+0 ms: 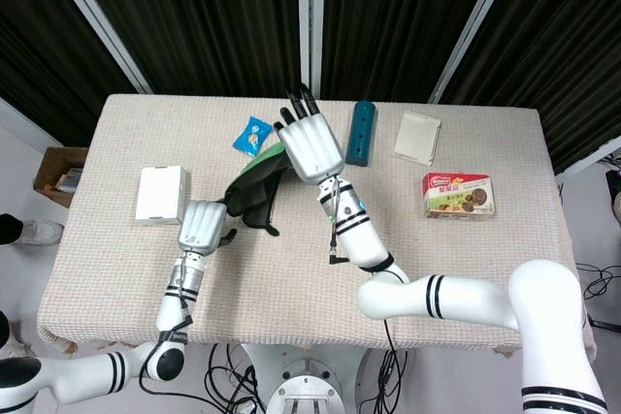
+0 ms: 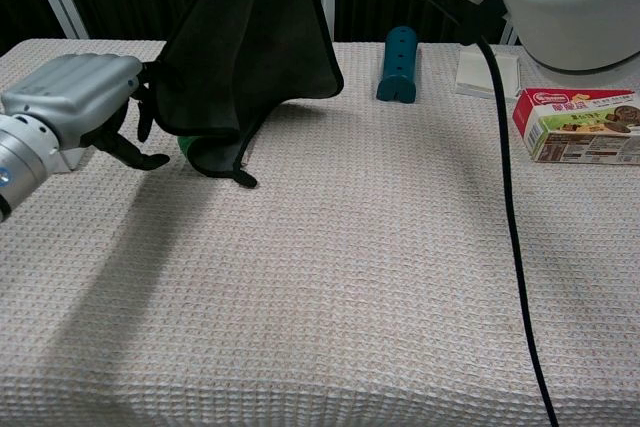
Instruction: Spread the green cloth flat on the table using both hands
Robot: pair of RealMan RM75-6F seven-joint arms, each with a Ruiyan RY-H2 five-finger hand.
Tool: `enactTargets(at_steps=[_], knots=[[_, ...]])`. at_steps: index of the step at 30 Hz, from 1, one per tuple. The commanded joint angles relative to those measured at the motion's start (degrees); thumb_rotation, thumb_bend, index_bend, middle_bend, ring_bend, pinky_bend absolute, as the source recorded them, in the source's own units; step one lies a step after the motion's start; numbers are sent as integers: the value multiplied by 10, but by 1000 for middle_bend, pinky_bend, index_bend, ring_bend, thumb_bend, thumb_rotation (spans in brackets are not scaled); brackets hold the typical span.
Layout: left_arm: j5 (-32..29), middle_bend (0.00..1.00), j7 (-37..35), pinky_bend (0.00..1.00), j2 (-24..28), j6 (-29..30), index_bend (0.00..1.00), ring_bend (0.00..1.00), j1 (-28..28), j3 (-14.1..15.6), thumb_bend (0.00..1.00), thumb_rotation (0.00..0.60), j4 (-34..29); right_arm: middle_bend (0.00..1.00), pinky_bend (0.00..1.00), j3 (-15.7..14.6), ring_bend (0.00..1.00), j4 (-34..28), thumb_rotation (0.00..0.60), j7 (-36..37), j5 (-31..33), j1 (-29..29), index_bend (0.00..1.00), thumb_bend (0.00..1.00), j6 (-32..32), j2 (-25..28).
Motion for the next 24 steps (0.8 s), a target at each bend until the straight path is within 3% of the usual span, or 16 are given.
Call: enactTargets(at_steps=[1,5,13,17,24], knots=[[-29,413,-133,799,39,-28,216,522,29,-23,126,600,-54,298,0,5,6,5,600,0,10,6,752,546,-2,-8],[-28,352,-234,781,18,-16,216,426,42,-39,75,600,-39,297,0,12,7,15,600,3,26,17,752,549,-9,-23],[-71,210,-343,564,-9,-19,170,236,48,-85,60,600,-43,296,0,23,13,40,600,0,40,41,751,560,-10,-48],[-85,162,-347,482,-7,-22,146,174,44,-96,60,600,-54,296,0,29,18,52,600,-1,48,51,750,565,-8,-58],[-123,92,-311,426,-19,-27,86,126,21,-109,61,600,-50,295,0,33,18,64,600,3,54,57,749,567,-6,-67]])
